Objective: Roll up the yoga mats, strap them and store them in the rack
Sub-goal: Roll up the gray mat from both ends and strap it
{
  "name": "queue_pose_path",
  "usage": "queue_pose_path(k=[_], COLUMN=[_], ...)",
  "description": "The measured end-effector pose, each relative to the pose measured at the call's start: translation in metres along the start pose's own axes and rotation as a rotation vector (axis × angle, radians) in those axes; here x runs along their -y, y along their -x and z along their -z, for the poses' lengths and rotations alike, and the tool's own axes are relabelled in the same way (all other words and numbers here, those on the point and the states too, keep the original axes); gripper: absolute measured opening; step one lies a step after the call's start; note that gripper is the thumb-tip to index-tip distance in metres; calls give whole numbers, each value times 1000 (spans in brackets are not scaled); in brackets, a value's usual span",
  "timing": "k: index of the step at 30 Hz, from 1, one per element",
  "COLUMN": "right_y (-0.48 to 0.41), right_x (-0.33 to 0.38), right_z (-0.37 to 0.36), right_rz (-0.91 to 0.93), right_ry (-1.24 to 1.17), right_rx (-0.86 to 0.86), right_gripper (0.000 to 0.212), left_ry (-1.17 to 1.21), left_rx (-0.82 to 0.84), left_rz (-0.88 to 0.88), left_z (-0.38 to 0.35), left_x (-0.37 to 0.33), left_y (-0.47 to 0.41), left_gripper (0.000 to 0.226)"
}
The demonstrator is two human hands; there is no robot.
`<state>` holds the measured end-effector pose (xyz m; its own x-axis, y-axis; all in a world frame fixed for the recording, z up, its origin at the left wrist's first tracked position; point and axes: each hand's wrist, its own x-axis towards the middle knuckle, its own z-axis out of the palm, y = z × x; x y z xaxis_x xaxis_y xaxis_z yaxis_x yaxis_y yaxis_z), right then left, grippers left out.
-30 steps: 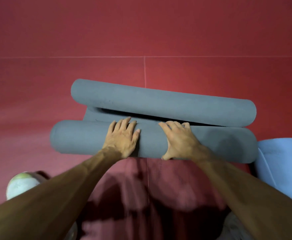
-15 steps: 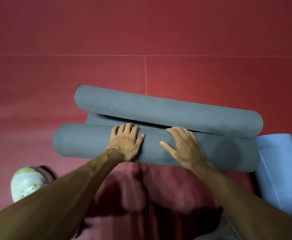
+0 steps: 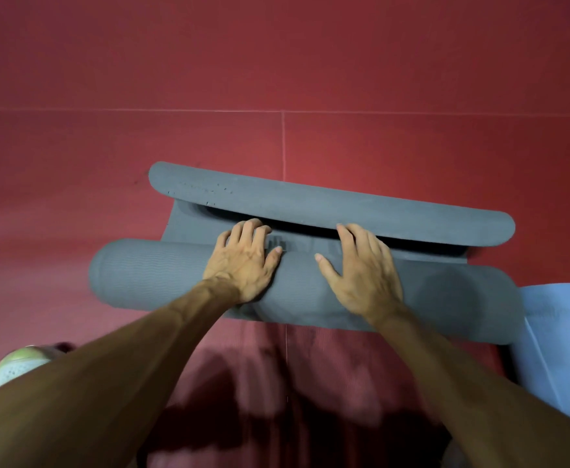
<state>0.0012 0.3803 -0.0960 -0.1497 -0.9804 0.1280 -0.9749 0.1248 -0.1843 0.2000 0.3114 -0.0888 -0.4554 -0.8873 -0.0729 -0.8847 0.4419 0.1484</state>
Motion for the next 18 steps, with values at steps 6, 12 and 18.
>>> queue_pose_path(k=[6, 12, 18], right_y=[-29, -34, 5], right_x=[-6, -7, -5], right_z=[-2, -2, -1], right_rz=[-7, 33, 153], right_ry=[-36, -61, 40], right_rx=[-15, -63, -101], right_gripper=[63, 52, 56], left_ry=[46, 73, 65], left_rx=[32, 11, -43], left_rz=[-5, -13, 27], left_z=[-5, 2, 10], left_x=[7, 8, 6], left_y=[-33, -53, -69], left_gripper=[65, 52, 37])
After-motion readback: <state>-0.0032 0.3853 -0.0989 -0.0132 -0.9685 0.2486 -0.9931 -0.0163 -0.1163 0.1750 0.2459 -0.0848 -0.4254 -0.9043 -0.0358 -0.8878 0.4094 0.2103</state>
